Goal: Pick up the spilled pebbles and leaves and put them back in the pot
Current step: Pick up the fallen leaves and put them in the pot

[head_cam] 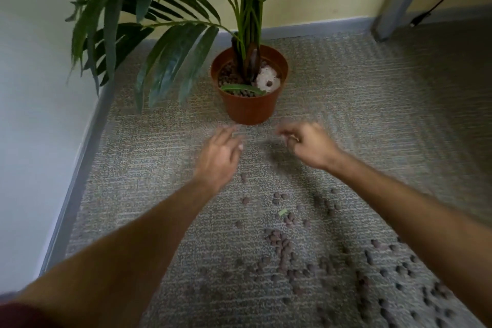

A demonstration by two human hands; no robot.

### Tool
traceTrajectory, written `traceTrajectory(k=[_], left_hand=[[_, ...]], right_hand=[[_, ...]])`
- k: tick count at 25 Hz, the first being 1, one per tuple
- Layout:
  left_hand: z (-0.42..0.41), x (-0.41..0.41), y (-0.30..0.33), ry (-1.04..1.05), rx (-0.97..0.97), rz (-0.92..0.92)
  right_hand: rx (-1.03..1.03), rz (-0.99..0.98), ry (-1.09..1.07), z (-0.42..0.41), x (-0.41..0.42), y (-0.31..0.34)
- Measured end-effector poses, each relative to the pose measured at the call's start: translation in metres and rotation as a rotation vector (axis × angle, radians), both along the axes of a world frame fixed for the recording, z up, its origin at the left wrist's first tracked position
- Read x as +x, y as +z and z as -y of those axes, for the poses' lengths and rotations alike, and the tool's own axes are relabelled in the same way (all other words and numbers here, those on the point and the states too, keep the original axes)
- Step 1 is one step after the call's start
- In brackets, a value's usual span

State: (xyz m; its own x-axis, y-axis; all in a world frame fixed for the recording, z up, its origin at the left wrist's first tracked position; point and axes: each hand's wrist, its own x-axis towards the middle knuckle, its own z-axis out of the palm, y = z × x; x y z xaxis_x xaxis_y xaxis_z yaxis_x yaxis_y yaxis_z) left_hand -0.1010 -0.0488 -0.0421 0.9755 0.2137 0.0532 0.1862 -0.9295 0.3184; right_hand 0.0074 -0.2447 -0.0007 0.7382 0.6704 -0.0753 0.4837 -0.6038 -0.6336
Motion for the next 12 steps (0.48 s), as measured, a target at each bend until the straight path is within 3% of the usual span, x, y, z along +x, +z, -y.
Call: traceTrajectory(k=[4, 9, 12], left_hand=[[0.040, -0.062, -0.040, -0.097, -0.019, -0.253], [0.091, -0.106, -0.063, -0.219, -0.077, -0.367], [0.119, -0.117, -0.070, -0.272, -0.108, -0.422]], right_hand=[[-0.240, 0.030, 0.098, 0.059, -0.040, -0.040], [-0.446, 0.109, 0.094, 0.134, -0.077, -0.072], [-0.676, 0.152, -0.031, 0.175, -0.107, -0.090]])
